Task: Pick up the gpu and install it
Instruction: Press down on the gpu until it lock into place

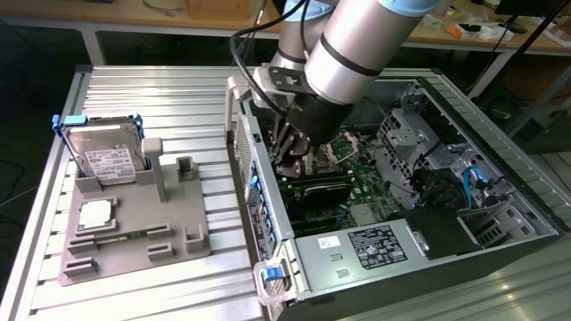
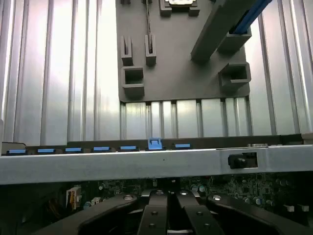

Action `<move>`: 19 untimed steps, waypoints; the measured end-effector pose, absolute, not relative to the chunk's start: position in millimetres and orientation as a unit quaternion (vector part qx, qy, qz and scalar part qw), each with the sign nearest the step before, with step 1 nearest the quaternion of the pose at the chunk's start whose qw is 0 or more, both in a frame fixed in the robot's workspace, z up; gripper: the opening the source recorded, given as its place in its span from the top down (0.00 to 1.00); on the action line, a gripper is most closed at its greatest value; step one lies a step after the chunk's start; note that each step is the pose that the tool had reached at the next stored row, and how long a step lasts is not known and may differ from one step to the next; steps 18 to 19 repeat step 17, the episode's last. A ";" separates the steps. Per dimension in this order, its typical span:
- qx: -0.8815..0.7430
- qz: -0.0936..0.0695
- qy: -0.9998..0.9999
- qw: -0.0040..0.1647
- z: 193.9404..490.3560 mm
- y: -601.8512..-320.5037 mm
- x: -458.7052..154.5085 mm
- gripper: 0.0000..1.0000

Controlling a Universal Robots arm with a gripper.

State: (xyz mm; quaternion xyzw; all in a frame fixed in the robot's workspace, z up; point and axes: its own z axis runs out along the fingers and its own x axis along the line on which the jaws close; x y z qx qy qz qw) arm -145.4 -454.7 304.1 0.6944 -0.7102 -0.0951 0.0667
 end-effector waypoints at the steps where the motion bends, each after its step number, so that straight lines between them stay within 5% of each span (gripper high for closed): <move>1: 0.695 -0.097 -0.710 0.065 299.5 -455.6 -145.7 0.89; 19: 0.697 -0.088 -0.709 0.063 302.4 -452.5 -128.8 0.89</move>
